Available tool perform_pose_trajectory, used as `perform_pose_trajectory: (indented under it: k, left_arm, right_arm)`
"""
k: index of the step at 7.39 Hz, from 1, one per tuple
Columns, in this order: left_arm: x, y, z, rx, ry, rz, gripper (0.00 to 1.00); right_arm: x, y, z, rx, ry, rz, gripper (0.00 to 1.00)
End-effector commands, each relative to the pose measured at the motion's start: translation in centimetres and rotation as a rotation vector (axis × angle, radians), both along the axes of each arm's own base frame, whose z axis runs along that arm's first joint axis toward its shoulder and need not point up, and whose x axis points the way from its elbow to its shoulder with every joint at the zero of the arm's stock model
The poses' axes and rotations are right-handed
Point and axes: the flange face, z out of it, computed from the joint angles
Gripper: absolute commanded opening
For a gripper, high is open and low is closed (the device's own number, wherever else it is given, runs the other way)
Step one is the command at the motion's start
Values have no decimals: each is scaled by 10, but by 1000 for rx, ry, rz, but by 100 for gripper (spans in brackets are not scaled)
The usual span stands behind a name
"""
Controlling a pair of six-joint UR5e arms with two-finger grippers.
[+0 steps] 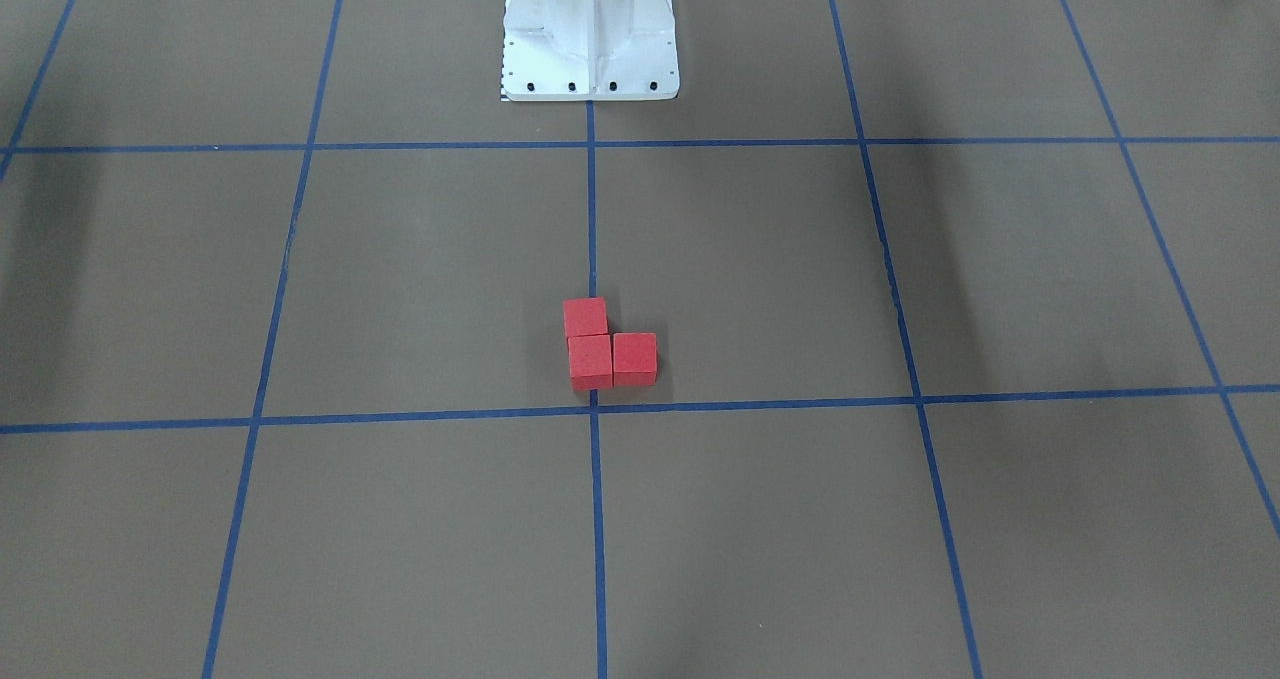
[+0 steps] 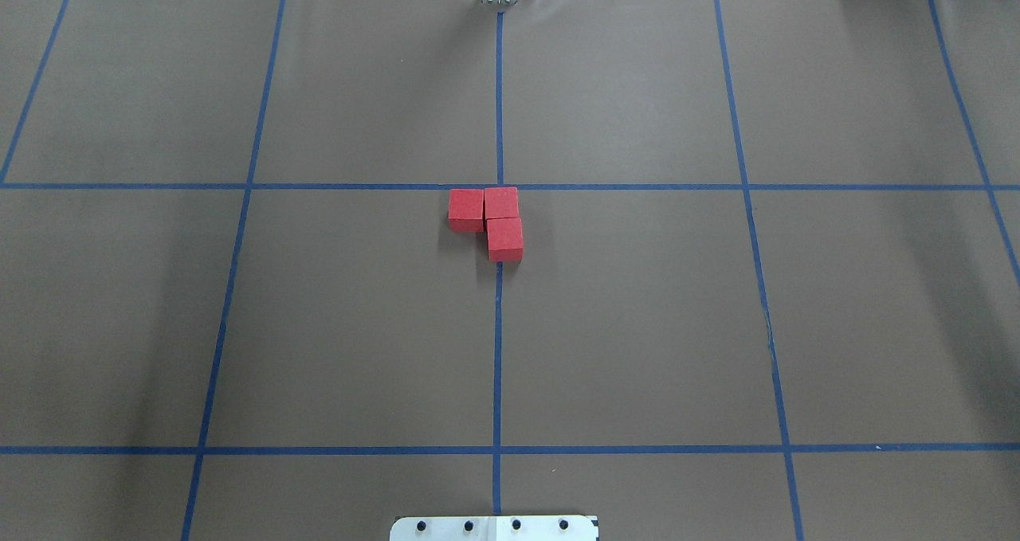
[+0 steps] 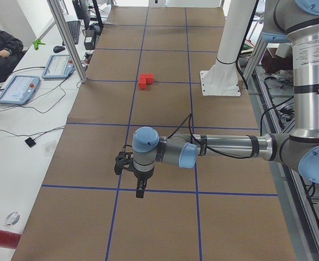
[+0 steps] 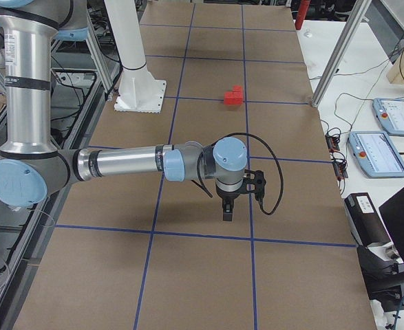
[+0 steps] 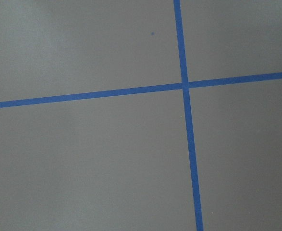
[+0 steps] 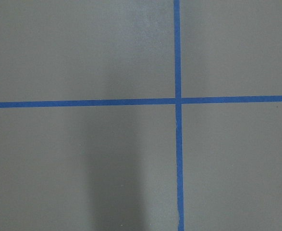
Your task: Form red blocks into L shape at center
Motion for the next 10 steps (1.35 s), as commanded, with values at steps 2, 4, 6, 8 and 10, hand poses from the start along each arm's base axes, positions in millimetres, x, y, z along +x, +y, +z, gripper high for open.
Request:
perform_pose_trajectory:
  k: [2, 4, 6, 8, 10]
  left_arm:
    - [-1, 16, -29, -69, 0, 6, 100]
    - [-1, 23, -22, -22, -6, 86, 100]
    - [-1, 24, -19, -23, -6, 90, 100]
    - [4, 24, -23, -23, 56, 96, 100]
    - [5, 25, -20, -29, 75, 97, 100]
  right_arm:
    - [0, 0, 0, 0, 0, 0, 99]
    - [0, -1, -2, 4, 0, 0, 99]
    - [0, -1, -2, 5, 0, 0, 99]
    - [0, -1, -2, 5, 0, 0, 99]
    - [0, -2, -2, 5, 0, 0, 99]
